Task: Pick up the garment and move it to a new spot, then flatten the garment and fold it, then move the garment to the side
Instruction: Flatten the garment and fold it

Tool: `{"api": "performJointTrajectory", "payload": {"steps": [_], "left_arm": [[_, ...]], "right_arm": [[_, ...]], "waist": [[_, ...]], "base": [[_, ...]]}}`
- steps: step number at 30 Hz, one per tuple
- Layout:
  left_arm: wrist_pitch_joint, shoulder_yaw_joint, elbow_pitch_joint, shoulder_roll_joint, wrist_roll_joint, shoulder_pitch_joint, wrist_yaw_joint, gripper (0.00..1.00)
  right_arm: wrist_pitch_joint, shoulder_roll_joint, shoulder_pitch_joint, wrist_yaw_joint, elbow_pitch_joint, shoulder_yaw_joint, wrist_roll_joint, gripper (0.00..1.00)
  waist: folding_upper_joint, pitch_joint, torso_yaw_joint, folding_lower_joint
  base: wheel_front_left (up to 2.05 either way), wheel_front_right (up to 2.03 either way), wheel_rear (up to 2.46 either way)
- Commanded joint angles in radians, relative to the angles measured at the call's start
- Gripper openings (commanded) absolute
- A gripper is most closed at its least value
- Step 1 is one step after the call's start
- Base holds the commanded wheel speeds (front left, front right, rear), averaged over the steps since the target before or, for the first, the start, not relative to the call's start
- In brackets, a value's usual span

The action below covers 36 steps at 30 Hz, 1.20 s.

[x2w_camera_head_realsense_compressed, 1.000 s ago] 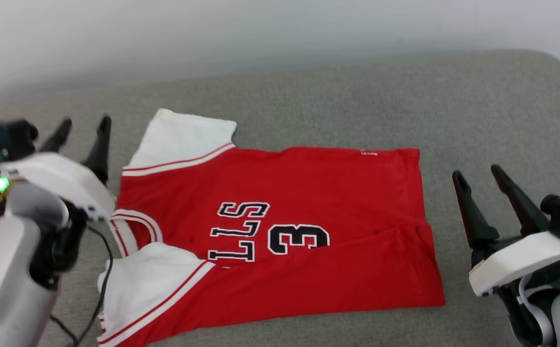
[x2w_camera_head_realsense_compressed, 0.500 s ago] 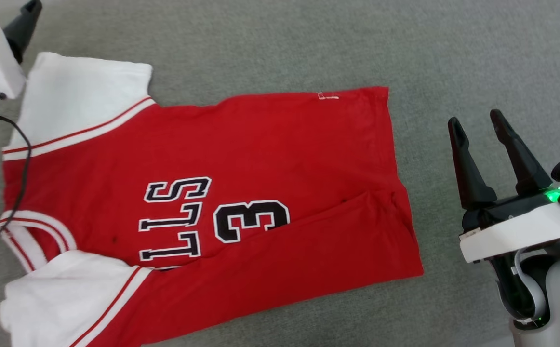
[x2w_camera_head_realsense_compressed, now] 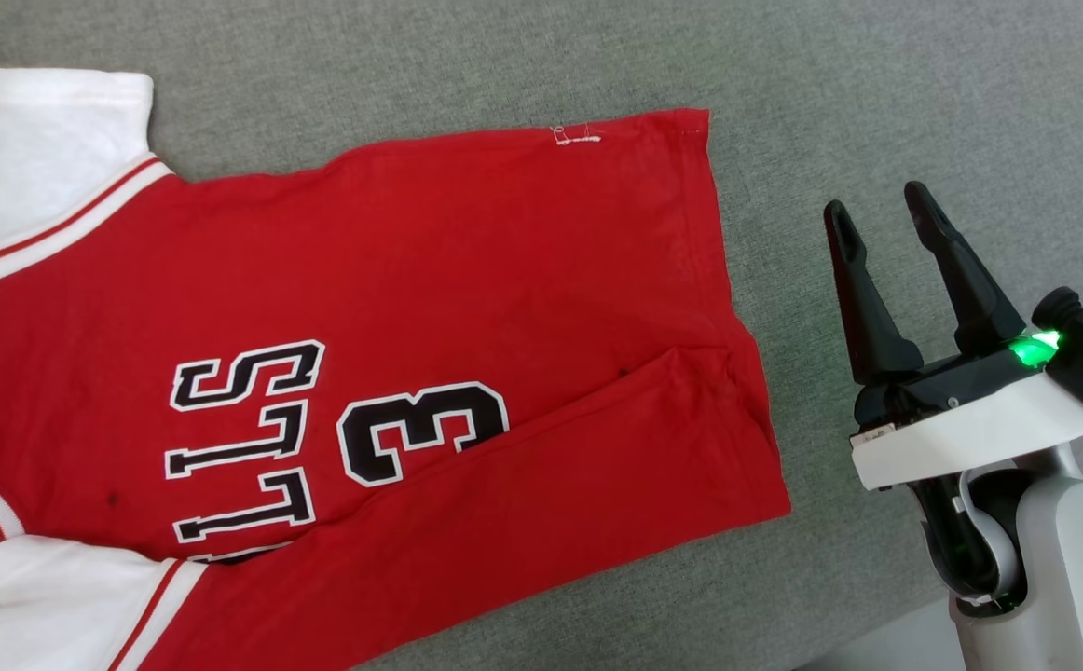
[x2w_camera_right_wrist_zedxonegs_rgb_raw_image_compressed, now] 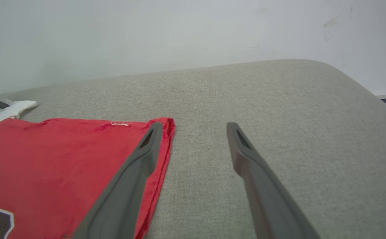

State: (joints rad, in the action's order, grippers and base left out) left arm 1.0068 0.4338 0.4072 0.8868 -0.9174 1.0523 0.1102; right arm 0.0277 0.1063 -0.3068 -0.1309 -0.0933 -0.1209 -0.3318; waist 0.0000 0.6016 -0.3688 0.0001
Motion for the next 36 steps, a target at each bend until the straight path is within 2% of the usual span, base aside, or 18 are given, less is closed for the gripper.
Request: {"api": "performJointTrajectory", "payload": {"steps": [1,3,4,5,7,14,18,27,31,36], "left_arm": [[0.039,0.022,0.017,-0.015,-0.018,-0.063,0.013,1.00],[0.071,0.022,0.008,-0.023,-0.041,-0.098,0.038,1.00],[0.082,0.024,0.001,-0.028,-0.049,-0.114,0.044,0.86],[0.081,0.022,-0.008,-0.033,-0.059,-0.126,0.048,0.40],[0.059,0.016,-0.026,-0.053,-0.076,-0.146,0.045,0.00],[-0.016,0.015,-0.037,-0.084,-0.071,-0.159,0.024,0.00],[-0.055,0.012,-0.032,-0.094,-0.054,-0.124,0.008,0.00],[-0.198,0.045,-0.064,-0.161,0.028,0.018,-0.087,0.00],[-0.250,0.068,-0.066,-0.208,0.051,0.052,-0.120,0.00],[-0.306,0.085,-0.062,-0.246,0.071,0.073,-0.148,0.00]], "right_arm": [[0.009,-0.005,-0.011,0.000,0.004,0.001,-0.004,1.00],[0.010,-0.005,-0.020,0.000,0.007,0.002,-0.013,1.00],[0.008,-0.004,-0.026,0.000,0.007,0.004,-0.018,1.00],[0.008,-0.003,-0.030,0.000,0.006,0.006,-0.023,1.00],[0.000,0.010,-0.034,0.000,0.010,0.009,-0.019,1.00],[-0.035,0.031,-0.074,0.000,0.031,0.025,-0.061,1.00],[-0.125,0.064,-0.132,0.000,0.070,0.018,-0.142,1.00],[-0.570,0.197,-0.320,0.000,0.212,0.000,-0.287,1.00],[-0.730,0.205,-0.396,0.000,0.277,-0.003,-0.285,1.00],[-0.852,0.191,-0.448,0.000,0.377,-0.008,-0.252,1.00]], "waist": [[0.0000,0.009,-0.004,-0.0001],[0.0000,0.016,-0.005,-0.0001],[0.0000,0.018,-0.006,-0.0001],[0.0000,0.021,-0.007,-0.0001],[0.0000,0.025,-0.007,-0.0001],[0.0000,0.020,0.007,-0.0001],[0.0000,-0.001,0.036,-0.0001],[0.0000,-0.025,0.169,-0.0001],[0.0000,-0.016,0.223,-0.0001],[0.0000,-0.008,0.266,-0.0001]], "base": [[0.00,0.00,0.00],[0.00,0.00,0.00],[0.00,0.00,0.00],[0.00,0.00,0.00],[0.00,0.00,0.00],[0.00,0.00,0.00],[0.00,0.00,0.00],[0.00,0.00,0.00],[0.00,0.00,0.00],[0.00,0.00,0.00]]}}
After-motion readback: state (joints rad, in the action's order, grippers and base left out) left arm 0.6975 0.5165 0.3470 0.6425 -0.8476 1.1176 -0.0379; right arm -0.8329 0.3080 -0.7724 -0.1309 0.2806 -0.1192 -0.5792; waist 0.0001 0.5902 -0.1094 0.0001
